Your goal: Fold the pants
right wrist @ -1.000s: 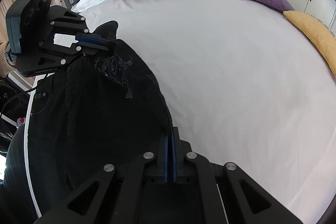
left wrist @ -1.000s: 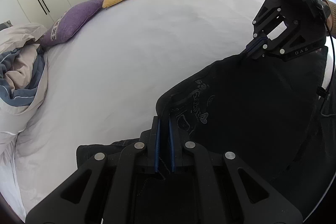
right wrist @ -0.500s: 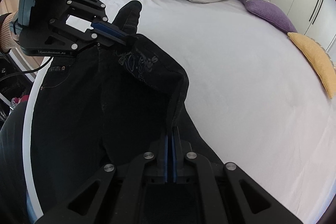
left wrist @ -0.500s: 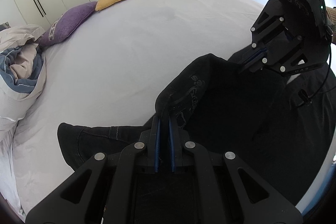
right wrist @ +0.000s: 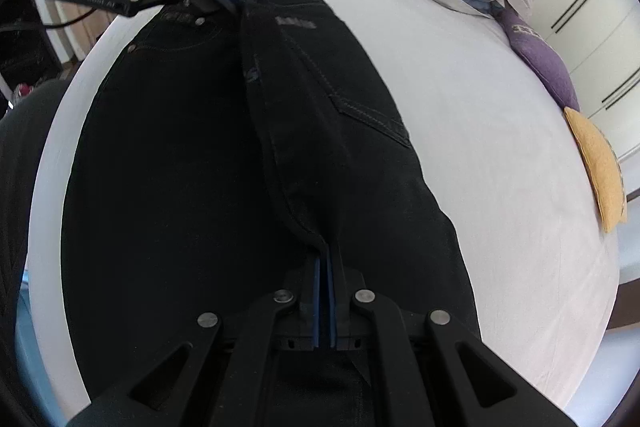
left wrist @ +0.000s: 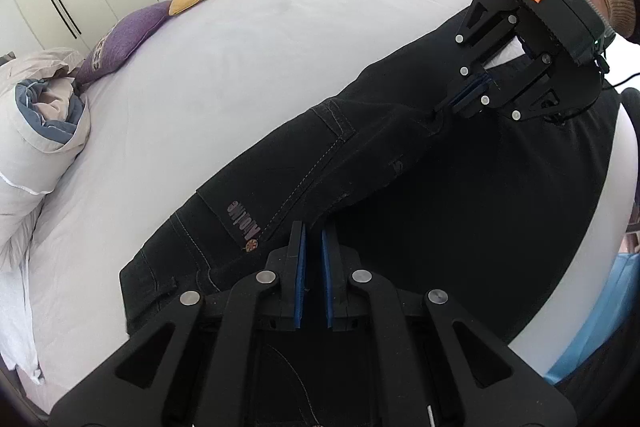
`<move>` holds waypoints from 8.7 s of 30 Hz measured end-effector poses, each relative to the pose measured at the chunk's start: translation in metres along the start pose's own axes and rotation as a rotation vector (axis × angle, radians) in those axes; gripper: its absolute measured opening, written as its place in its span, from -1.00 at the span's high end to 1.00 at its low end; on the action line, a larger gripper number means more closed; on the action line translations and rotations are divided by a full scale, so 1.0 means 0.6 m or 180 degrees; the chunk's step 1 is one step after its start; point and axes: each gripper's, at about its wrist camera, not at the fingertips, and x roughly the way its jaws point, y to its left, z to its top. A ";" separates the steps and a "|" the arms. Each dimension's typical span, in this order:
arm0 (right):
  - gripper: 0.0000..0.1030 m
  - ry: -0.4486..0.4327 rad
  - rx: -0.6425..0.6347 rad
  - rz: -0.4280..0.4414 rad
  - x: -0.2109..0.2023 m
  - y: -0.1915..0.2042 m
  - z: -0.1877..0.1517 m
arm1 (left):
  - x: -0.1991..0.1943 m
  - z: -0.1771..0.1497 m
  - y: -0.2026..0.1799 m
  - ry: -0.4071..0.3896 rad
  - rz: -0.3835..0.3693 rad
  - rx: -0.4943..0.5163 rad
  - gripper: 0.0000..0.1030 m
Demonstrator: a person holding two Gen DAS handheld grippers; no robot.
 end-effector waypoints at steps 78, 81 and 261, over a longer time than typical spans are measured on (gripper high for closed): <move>0.87 0.0046 -0.0528 -0.0353 0.003 0.285 0.025 | -0.068 -0.257 -0.089 0.0807 0.0487 0.0142 0.70; 0.86 -0.0004 -0.0388 -0.0364 0.004 0.280 0.024 | -0.090 -0.200 -0.072 0.0465 0.0474 -0.0167 0.70; 0.40 -0.1005 0.6606 0.0687 -0.283 0.096 -0.767 | 0.127 0.027 -0.184 0.0803 0.0108 -0.0302 0.71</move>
